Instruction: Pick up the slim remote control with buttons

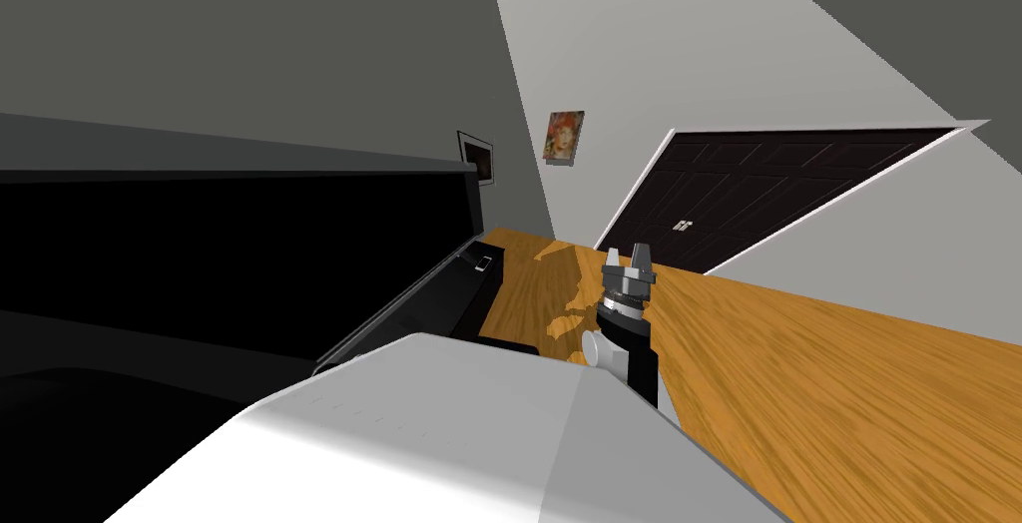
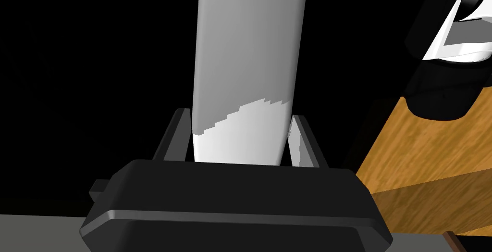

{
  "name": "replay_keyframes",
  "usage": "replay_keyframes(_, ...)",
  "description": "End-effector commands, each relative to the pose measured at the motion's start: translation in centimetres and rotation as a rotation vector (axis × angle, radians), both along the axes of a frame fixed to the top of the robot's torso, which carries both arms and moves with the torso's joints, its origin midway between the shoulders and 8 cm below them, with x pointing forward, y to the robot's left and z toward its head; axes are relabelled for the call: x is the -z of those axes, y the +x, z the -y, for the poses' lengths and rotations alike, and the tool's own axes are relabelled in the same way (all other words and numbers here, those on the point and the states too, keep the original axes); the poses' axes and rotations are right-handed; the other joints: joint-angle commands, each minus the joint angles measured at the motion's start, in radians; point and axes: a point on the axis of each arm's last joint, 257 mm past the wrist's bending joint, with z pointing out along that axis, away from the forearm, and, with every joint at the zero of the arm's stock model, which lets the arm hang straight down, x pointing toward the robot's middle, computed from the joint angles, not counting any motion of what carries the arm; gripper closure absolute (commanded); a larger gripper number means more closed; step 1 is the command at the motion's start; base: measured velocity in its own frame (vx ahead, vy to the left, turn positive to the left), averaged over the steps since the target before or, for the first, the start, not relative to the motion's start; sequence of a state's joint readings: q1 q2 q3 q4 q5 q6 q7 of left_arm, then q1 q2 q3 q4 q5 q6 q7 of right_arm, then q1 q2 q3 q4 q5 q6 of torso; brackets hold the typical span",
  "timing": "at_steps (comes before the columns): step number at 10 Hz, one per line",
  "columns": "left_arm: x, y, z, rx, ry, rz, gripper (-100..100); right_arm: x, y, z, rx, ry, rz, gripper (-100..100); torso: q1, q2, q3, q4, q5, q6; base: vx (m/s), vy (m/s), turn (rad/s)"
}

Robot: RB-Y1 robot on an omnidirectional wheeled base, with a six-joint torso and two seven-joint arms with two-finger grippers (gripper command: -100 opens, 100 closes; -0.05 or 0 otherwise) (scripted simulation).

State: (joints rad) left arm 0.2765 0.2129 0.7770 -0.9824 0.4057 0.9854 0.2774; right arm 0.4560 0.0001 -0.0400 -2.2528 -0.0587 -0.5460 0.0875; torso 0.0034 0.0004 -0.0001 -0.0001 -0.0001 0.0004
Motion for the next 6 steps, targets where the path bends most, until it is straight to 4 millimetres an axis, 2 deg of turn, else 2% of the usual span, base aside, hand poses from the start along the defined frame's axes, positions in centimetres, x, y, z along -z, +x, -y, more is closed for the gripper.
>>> replay_keyframes(1, -0.8, -0.1, -0.8, -0.005, 0.004, 0.001, 100, 0.0, 0.0, 0.0, 0.0, 0.0, 0.0, 0, 0.0, 0.0, 0.0, 0.0, 0.0, 0.0, -0.005, -0.034, -0.056)
replay_keyframes(4, -2.0, -0.3, -1.9, -0.015, 0.003, 0.0, 100, 0.0, 0.0, 0.0, 0.0, 0.0, 0.0, 0, -0.003, 0.001, 0.0, 0.0, -0.001, 0.0, -0.008, -0.04, -0.037)
replay_keyframes(5, -1.7, -0.3, -1.6, -0.012, 0.006, 0.002, 100, 0.0, 0.0, 0.0, 0.0, 0.0, 0.0, 0, -0.003, 0.001, 0.0, 0.0, -0.001, 0.0, -0.006, -0.014, -0.004)
replay_keyframes(6, -1.8, -0.4, -1.6, -0.012, 0.004, 0.001, 0, 0.0, 0.0, 0.0, 0.0, 0.0, 0.0, 0, -0.002, 0.001, 0.0, 0.0, -0.001, 0.0, 0.0, 0.0, 0.0)
